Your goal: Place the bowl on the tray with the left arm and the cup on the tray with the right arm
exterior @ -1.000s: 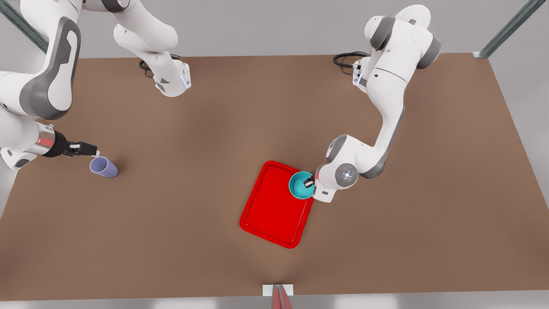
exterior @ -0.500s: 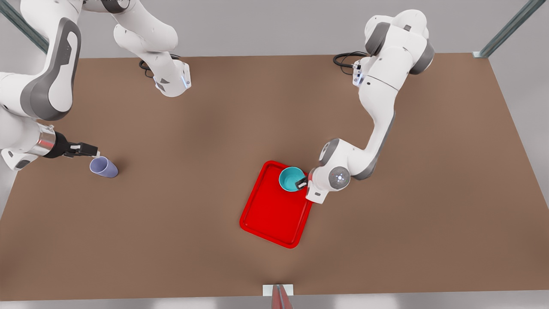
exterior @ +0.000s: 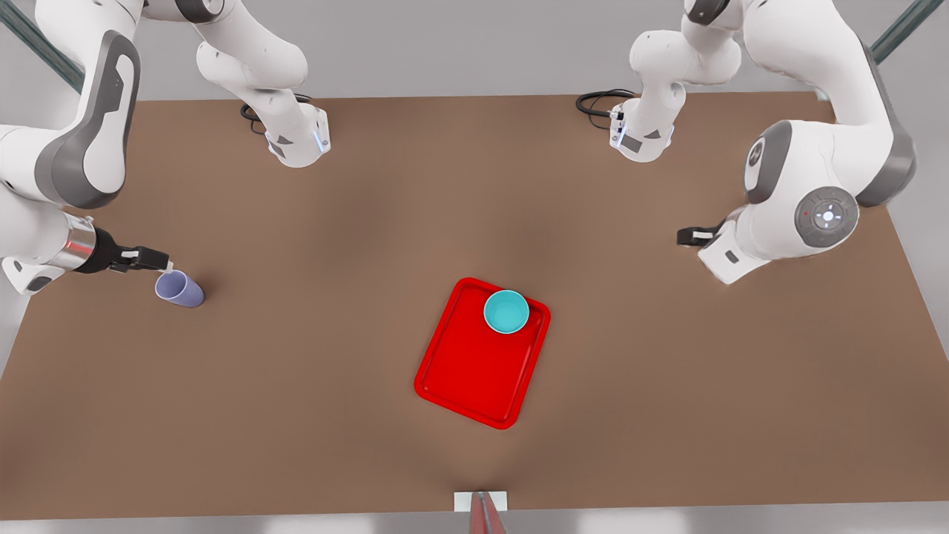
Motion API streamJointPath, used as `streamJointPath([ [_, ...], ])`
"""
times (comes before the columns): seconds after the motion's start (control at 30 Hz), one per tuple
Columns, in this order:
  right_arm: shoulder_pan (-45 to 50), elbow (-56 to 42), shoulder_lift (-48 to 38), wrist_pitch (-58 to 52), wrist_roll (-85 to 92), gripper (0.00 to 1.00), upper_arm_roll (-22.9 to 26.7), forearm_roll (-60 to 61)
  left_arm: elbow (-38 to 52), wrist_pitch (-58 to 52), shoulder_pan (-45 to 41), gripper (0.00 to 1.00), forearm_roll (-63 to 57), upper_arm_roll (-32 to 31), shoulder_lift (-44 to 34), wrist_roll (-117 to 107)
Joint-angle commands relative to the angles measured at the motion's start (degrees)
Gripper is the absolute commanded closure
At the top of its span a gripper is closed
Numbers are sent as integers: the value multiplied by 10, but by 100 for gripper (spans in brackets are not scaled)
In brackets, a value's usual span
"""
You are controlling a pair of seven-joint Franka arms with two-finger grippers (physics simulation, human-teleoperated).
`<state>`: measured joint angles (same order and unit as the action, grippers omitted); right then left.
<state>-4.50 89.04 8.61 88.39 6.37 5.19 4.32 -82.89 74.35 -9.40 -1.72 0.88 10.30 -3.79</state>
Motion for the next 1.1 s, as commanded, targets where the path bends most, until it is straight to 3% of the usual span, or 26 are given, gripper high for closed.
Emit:
streamJointPath([
  [0.0, 2, -4, 6, 3, 2, 0, 0, -2, -28, 15, 8, 0, 18, -1, -23, 1],
  [0.03, -2, -13, 23, 9, 4, 0, 0, -3, -38, 19, 14, 0, 26, 0, -26, 2],
  [0.17, -30, 109, 51, 172, 7, 0, 1, -6, -38, 26, 14, 0, 40, 1, -11, 2],
  [0.3, -37, 250, -29, 213, 6, 0, 15, -6, -39, 23, 14, 0, 44, 1, 0, 2],
  [0.37, -37, 256, -15, 218, 6, 0, 39, -6, -39, 23, 14, 0, 43, 1, 0, 2],
  [0.73, -133, 261, 62, 268, 81, 0, 43, -6, -39, 22, 16, 0, 44, 2, 3, 13],
  [1.07, -142, 277, 105, 333, 82, 0, 44, -5, -40, 25, 17, 0, 44, 2, 7, 13],
])
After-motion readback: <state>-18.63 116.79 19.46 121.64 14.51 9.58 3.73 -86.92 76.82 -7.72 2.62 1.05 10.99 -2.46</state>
